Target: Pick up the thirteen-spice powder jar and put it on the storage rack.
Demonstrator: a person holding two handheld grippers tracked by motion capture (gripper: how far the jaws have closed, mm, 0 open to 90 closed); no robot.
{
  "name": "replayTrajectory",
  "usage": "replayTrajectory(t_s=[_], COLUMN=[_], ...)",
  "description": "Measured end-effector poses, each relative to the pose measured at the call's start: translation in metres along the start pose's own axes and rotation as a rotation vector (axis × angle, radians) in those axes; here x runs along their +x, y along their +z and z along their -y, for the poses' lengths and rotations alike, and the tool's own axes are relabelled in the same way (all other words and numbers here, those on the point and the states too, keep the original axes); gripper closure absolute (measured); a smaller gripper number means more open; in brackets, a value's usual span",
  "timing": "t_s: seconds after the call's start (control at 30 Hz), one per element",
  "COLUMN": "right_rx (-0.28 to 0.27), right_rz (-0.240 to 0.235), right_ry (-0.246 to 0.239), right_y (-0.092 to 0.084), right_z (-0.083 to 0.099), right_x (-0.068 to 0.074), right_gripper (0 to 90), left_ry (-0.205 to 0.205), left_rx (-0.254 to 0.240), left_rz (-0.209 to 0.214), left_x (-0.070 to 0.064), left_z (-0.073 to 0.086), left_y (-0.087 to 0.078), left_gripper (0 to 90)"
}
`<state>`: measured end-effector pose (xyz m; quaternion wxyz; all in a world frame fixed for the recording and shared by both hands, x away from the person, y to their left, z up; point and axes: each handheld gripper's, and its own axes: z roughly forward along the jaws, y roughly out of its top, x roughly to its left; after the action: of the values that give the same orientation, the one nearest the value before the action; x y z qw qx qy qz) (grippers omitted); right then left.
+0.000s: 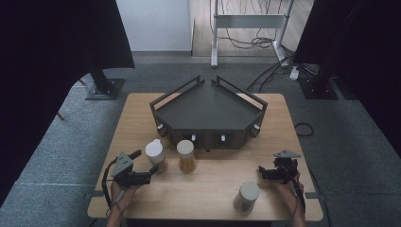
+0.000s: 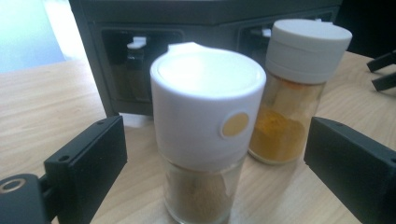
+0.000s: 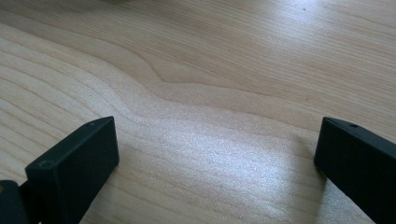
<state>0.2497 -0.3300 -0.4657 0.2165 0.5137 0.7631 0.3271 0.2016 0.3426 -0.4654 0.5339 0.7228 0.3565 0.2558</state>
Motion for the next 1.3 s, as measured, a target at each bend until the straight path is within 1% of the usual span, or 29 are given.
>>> replayTrajectory(t_s=[0.1,0.23,0.33,0.43,0.53,0.73,0.97,1.07,1.17,1.3], right_rx=[0.0,0.0,0.0,0.0,0.0,0.0,0.0,0.0,0.0,0.0], right_rz=[0.0,0.0,0.0,0.0,0.0,0.0,0.0,0.0,0.0,0.0], right_ry=[0.0,0.0,0.0,0.0,-0.001,-0.001,-0.001,-0.001,-0.001,-0.001], right_y=[0.0,0.0,0.0,0.0,0.0,0.0,0.0,0.0,0.0,0.0], right_z=[0.0,0.0,0.0,0.0,0.0,0.0,0.0,0.0,0.0,0.0], right_x=[0.0,0.0,0.0,0.0,0.0,0.0,0.0,0.0,0.0,0.0], right_gripper=[0.0,0.0,0.0,0.0,0.0,0.0,0.0,0.0,0.0,0.0], left_ry=[-0.006,-0.003,-0.002,0.012,0.021,0.021,0.015,0.011,0.017,0.027], left_rx=[-0.012,-0.04,-0.047,-0.051,-0.057,-0.074,-0.074,-0.075,-0.071,-0.06], left_rz=[-0.012,-0.012,-0.01,-0.007,-0.013,-0.027,-0.032,-0.028,-0.022,-0.025], left_x=[-0.002,-0.002,-0.003,-0.004,-0.007,-0.01,-0.01,-0.01,-0.01,-0.012], left_z=[0.0,0.001,0.0,-0.001,-0.002,-0.003,-0.003,-0.004,-0.005,-0.006], left_y=[0.001,0.002,0.004,0.007,0.009,0.011,0.014,0.017,0.02,0.025], left_gripper=[5.9,6.0,6.1,6.0,6.0,5.8,5.8,5.8,5.8,5.9])
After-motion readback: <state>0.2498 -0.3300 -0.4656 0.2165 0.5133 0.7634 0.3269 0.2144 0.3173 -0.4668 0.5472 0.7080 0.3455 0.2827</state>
